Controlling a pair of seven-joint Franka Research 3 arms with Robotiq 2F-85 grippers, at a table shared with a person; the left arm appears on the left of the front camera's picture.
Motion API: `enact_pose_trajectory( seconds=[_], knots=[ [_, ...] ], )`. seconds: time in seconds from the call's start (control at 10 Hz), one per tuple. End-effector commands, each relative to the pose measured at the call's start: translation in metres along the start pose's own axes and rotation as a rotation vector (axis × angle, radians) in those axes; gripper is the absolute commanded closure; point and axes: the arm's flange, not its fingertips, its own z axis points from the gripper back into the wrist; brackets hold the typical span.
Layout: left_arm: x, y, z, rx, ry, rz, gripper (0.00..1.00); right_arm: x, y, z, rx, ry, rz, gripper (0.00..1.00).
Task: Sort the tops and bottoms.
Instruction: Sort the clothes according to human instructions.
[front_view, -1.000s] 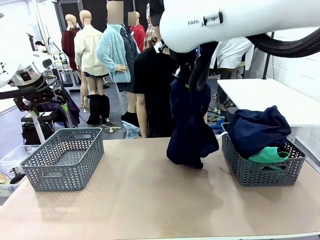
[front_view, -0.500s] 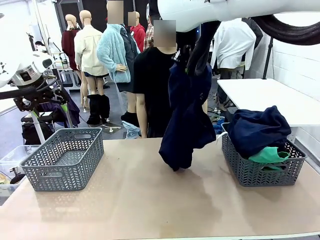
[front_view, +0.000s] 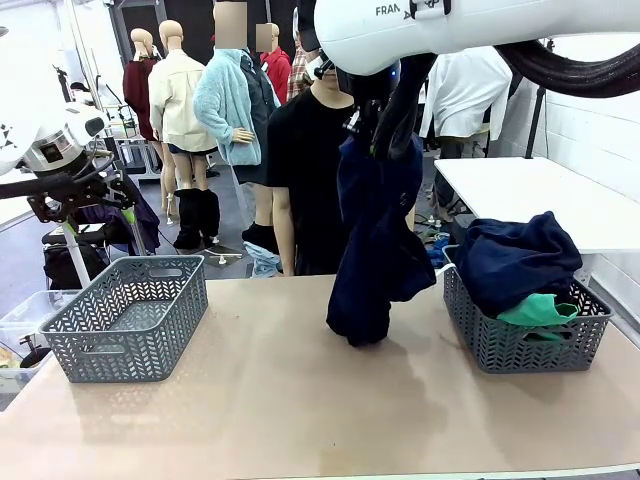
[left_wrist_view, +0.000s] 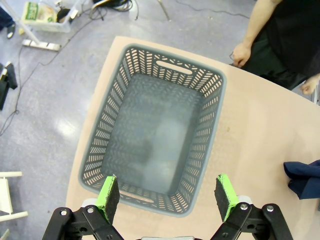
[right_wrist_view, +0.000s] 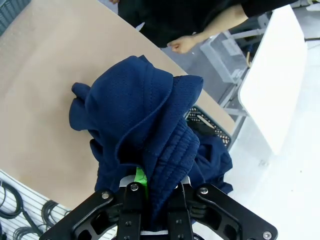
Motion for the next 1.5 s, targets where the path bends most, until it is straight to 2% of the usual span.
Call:
enact_pose_trajectory(
  seconds=[0.0,1.4],
  knots=[
    [-0.0009,-0.0001,0.0005,-0.007,0.008,0.027,0.00,-0.0041,-0.0004,0.0008,-0.008,-0.018,-0.002,1.00],
    [-0.0009,-0.0001,0.0005,-0.007,0.008,0.027,0.00,-0.0041,-0.0004,0.0008,-0.008,-0.018,-0.002,1.00]
  ],
)
